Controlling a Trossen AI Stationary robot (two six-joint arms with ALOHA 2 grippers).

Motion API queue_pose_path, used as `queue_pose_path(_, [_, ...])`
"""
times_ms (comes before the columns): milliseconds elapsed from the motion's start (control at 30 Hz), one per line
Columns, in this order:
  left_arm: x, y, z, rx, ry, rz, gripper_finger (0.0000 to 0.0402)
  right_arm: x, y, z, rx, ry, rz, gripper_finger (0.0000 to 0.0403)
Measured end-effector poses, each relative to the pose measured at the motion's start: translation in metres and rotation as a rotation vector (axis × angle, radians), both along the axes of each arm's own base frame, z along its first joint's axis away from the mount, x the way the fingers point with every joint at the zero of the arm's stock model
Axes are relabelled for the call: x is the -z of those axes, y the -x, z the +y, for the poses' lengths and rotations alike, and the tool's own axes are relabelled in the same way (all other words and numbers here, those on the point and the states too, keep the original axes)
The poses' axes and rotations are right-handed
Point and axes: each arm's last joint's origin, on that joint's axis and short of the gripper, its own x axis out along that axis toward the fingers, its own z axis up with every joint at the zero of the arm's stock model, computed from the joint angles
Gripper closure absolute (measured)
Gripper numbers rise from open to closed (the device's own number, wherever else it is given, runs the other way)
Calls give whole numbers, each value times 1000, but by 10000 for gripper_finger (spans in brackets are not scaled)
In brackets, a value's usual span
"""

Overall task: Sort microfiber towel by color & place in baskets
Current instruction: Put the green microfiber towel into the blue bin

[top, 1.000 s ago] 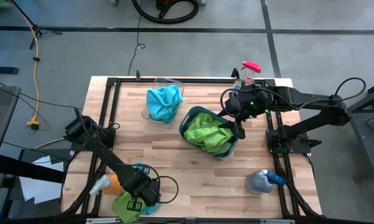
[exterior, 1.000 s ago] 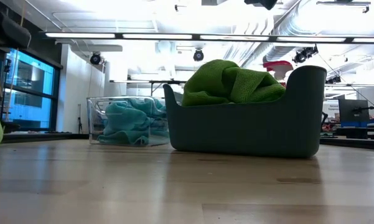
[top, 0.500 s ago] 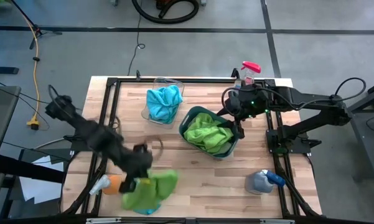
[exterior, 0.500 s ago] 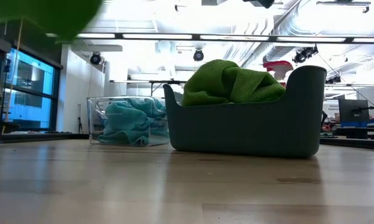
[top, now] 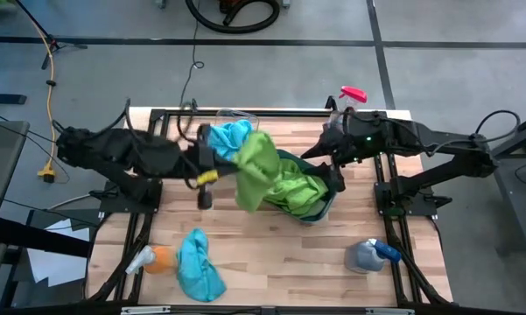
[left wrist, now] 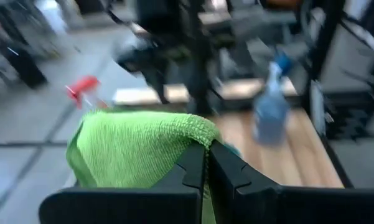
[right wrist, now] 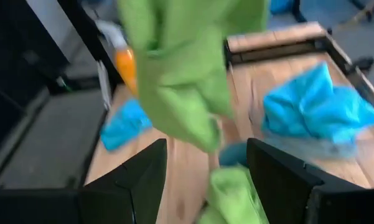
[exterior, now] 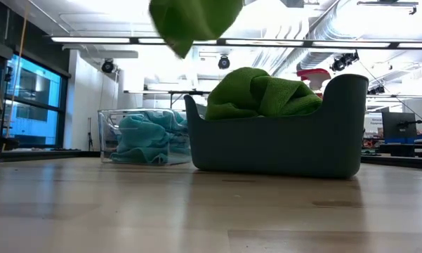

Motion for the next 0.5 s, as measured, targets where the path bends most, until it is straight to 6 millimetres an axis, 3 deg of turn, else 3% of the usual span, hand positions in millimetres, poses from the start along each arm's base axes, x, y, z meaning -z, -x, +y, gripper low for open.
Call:
queue_pose_path(167, [-3,-13,17,-11,-30,-107,401,-18,5,5,-30,-10,-161,185])
queue_pose_path(300, [24,-23,28,7,5,-92,401,-26,8,11,-57,-10,-227,185])
queue_pose_path(500, [57,-16,41,-33,77,-221,401,-28,10,18,-57,-2,-241,185])
